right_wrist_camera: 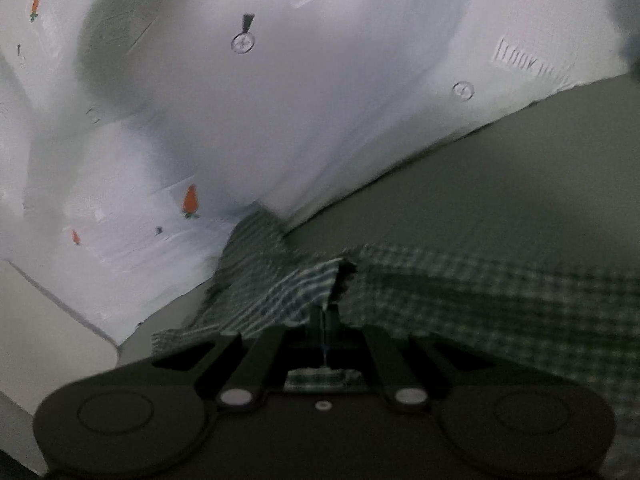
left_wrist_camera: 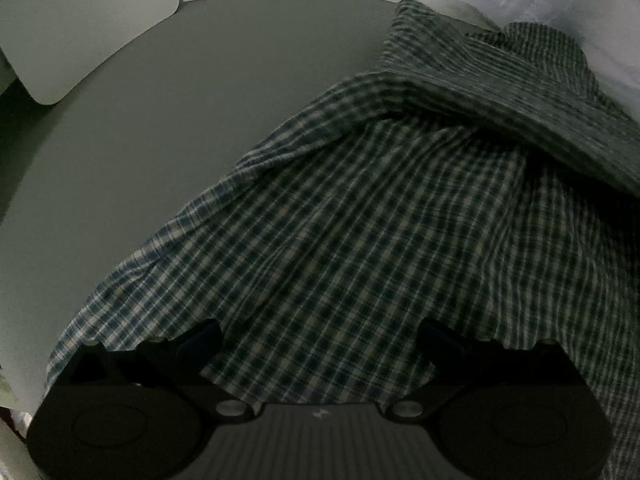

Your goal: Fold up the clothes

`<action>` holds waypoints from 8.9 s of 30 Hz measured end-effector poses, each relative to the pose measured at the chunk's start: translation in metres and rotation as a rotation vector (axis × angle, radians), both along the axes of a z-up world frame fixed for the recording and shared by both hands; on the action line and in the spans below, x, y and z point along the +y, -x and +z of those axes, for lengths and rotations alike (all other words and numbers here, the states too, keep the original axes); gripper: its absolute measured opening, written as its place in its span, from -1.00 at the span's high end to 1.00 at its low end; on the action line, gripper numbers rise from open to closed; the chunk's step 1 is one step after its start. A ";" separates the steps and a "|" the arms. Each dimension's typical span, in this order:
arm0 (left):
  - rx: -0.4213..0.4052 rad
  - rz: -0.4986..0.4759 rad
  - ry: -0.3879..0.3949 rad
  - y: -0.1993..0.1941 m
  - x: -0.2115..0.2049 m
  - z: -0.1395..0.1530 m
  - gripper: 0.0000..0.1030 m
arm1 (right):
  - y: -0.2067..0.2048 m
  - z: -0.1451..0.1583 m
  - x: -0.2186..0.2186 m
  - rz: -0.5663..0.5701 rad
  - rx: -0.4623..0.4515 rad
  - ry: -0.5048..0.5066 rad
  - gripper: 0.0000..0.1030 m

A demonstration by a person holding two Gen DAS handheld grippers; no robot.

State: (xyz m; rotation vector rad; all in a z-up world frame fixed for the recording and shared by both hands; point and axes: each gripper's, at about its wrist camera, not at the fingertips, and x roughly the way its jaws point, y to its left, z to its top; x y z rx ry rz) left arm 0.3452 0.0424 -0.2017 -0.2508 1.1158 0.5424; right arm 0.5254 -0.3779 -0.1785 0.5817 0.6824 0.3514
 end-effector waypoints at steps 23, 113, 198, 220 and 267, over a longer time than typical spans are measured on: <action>-0.067 -0.029 -0.010 0.016 -0.003 0.007 -1.00 | 0.024 -0.022 -0.024 -0.170 0.156 0.210 0.21; -0.276 -0.276 0.437 0.168 0.058 0.018 0.64 | 0.266 -0.043 0.169 0.286 0.353 -0.106 0.99; -0.269 -0.223 0.415 -0.245 0.065 0.004 0.96 | -0.041 -0.007 -0.006 -0.159 0.028 0.290 0.94; -0.257 -0.279 0.166 -0.231 0.037 0.022 -0.34 | -0.025 -0.042 -0.098 -0.511 0.167 0.165 0.06; 0.093 -0.456 0.087 0.033 -0.029 0.032 -0.64 | 0.172 0.003 0.125 0.037 0.152 -0.326 0.95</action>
